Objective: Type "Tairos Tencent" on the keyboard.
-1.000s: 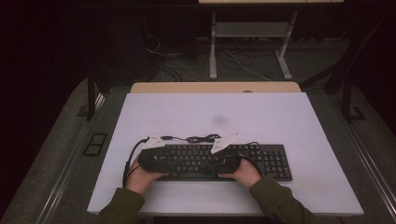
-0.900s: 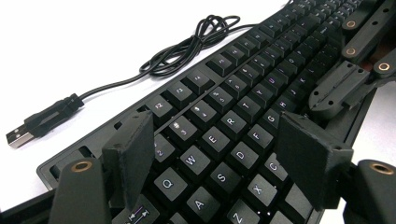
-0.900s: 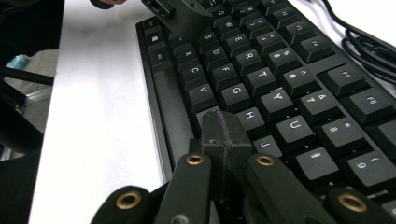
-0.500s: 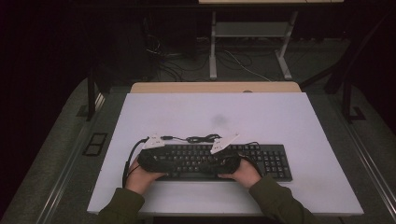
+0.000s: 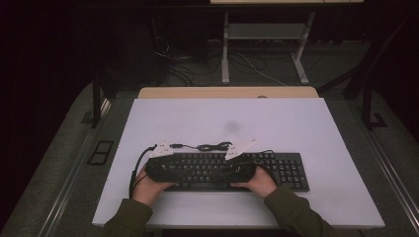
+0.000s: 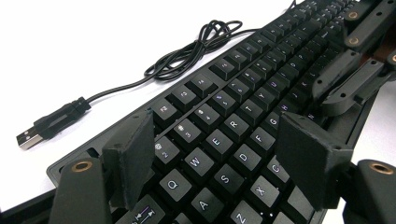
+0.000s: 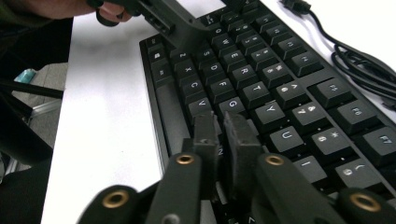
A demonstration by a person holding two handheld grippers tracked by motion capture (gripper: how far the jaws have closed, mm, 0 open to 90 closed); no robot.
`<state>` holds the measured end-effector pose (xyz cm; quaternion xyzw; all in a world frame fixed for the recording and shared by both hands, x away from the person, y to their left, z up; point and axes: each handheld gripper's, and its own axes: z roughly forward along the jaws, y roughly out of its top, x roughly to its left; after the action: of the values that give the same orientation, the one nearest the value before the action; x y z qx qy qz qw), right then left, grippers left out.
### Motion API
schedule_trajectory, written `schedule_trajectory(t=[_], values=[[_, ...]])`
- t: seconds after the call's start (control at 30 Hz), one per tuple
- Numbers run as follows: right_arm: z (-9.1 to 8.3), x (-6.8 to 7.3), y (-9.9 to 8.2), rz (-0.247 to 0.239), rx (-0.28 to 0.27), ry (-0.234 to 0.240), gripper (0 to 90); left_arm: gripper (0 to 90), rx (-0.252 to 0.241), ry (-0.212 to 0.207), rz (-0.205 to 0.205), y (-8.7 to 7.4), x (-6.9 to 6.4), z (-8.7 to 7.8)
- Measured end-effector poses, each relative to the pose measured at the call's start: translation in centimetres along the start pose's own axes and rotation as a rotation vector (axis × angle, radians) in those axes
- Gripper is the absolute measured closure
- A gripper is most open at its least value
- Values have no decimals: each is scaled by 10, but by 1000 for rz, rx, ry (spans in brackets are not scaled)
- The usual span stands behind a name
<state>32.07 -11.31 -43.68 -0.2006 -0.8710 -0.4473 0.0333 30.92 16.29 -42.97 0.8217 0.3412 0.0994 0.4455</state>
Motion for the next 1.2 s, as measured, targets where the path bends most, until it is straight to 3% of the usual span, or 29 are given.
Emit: schedule_trajectory(t=[0.3,0.6,0.9,1.2], values=[[-8,-6,1,27,-50,-4,560,282,-1,-9,7,3,-5,2],[-15,-15,-1,43,-92,-71,342,292,-10,-29,18,9,-10,6],[-24,-27,-4,63,-118,-119,273,350,-13,-59,27,15,-14,16],[-26,-32,-6,67,-123,-141,250,499,3,-98,43,19,-19,27]])
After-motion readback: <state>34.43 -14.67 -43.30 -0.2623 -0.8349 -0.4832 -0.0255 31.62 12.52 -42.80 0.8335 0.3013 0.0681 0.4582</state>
